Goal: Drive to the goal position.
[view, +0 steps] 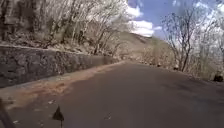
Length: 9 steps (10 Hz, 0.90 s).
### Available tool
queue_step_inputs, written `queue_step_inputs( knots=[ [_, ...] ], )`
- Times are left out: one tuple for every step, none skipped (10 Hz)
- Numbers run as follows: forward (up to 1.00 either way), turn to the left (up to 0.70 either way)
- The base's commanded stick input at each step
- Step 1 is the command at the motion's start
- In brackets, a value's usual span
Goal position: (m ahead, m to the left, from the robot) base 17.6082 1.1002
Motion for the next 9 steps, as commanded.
queue_step_inputs(
  knots=[
    [0.7,-0.3],
    [0.7,-0.26],
    [0.7,0.0],
    [0.7,0.0],
    [0.7,0.0],
    [0.7,0.0],
    [0.7,0.0],
    [0.7,0.0],
    [0.7,0.0]
  ],
)
